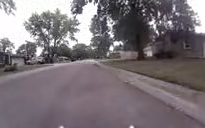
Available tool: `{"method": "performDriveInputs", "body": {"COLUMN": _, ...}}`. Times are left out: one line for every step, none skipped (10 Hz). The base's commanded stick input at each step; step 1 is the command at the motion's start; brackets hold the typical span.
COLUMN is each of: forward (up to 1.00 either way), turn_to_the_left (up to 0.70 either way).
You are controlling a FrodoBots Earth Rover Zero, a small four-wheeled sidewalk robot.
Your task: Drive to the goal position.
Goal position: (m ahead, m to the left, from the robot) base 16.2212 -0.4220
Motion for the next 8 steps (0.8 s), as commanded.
{"method": "performDriveInputs", "body": {"forward": 1.0, "turn_to_the_left": 0.0}}
{"method": "performDriveInputs", "body": {"forward": 1.0, "turn_to_the_left": 0.0}}
{"method": "performDriveInputs", "body": {"forward": 1.0, "turn_to_the_left": 0.0}}
{"method": "performDriveInputs", "body": {"forward": 1.0, "turn_to_the_left": 0.0}}
{"method": "performDriveInputs", "body": {"forward": 1.0, "turn_to_the_left": 0.0}}
{"method": "performDriveInputs", "body": {"forward": 1.0, "turn_to_the_left": 0.0}}
{"method": "performDriveInputs", "body": {"forward": 1.0, "turn_to_the_left": 0.0}}
{"method": "performDriveInputs", "body": {"forward": 1.0, "turn_to_the_left": -0.01}}
